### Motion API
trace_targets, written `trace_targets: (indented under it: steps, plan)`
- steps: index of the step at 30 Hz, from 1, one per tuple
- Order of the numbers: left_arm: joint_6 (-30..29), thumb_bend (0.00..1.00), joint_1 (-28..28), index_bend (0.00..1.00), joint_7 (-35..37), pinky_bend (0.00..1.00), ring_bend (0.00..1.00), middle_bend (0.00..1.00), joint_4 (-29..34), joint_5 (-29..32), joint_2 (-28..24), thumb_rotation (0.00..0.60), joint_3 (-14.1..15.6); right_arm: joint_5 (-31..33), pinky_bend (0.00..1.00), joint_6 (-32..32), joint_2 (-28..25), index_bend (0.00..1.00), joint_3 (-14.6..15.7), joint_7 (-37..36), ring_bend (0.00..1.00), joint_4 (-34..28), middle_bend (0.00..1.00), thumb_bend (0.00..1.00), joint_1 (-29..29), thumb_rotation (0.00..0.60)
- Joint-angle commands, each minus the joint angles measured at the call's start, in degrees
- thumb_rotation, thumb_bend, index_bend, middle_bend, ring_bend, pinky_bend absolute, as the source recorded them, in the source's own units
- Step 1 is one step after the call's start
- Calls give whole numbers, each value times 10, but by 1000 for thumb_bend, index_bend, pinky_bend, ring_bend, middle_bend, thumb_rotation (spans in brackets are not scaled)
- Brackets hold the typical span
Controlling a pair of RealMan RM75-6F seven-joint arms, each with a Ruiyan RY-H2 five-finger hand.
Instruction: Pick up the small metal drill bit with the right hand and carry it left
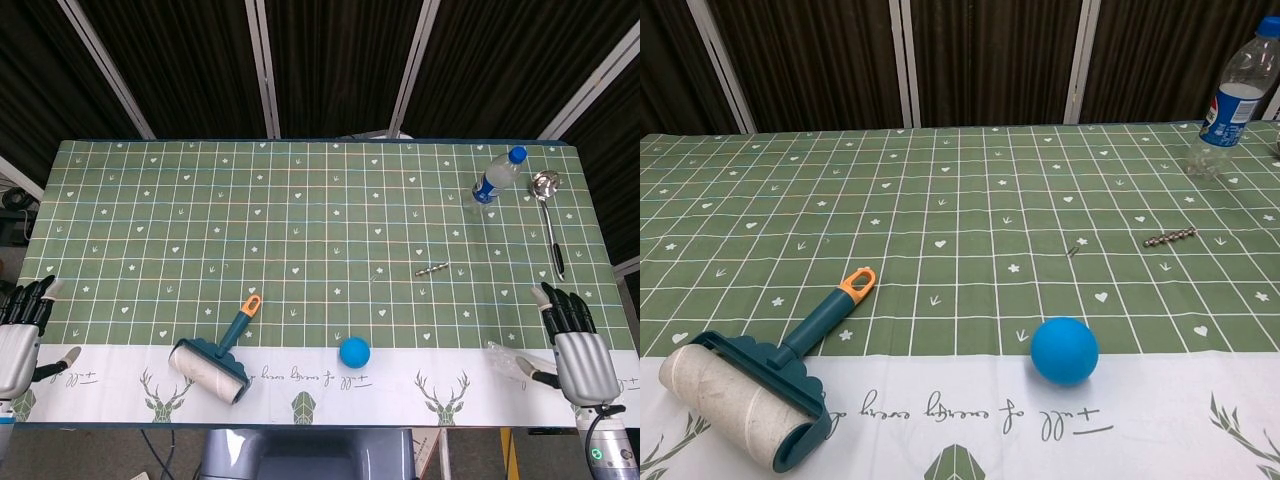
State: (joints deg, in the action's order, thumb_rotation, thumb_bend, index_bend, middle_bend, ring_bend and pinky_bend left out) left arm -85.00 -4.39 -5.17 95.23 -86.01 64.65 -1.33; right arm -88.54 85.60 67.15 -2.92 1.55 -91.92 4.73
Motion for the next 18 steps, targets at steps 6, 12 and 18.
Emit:
trace_targets:
  steps: [6, 12, 18]
  plan:
    - [2, 145, -1, 0, 3, 0, 0, 0, -1, 0, -1, 600, 0, -1, 41, -14, -2, 0, -2, -4, 0, -11, 0, 54, 10, 600]
    - [5, 146, -2, 0, 0, 0, 0, 0, 1, 3, -2, 600, 0, 8, 41, -42, 0, 61, -28, 3, 0, -26, 0, 59, 44, 600]
    - [7, 145, -3, 0, 2, 0, 0, 0, 2, 3, -2, 600, 0, 71, 41, -114, 35, 383, -80, 38, 0, -32, 113, 94, 109, 600]
